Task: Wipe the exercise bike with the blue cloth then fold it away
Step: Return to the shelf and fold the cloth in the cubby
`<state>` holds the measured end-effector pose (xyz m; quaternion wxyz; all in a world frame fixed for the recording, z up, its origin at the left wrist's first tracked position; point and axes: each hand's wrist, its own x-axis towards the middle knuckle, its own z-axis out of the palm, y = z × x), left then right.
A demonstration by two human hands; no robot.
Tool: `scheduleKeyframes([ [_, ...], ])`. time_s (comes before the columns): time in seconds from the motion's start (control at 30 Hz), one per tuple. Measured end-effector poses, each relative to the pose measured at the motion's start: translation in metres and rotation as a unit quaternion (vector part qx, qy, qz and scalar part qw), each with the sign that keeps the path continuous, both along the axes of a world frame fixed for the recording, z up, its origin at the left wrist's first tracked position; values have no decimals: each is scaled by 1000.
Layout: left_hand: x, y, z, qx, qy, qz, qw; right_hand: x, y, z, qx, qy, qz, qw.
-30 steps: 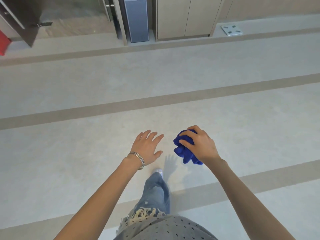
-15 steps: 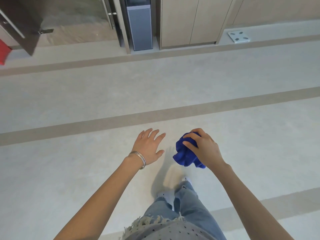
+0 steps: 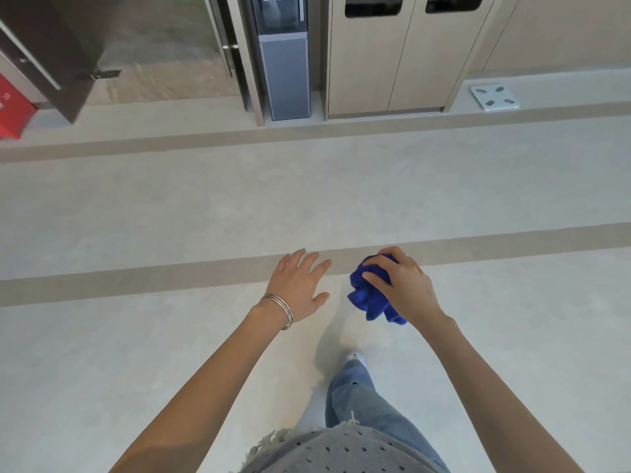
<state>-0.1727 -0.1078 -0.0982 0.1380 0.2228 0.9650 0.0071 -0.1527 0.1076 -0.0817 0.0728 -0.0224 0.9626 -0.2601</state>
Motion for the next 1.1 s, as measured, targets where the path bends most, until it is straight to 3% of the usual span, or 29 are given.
scheduleKeyframes([
  [0.27,-96,74,-3,25,-13,21,999,-104,59,-5,-5,-10,22,1000],
  [0.53,-190,95,-14,0,-38,20,999,-192,98,-19,9,-36,20,999],
  [1.1,-493,120,12,9,-5,-48,999,-464,108,2,33,-2,-29,999],
])
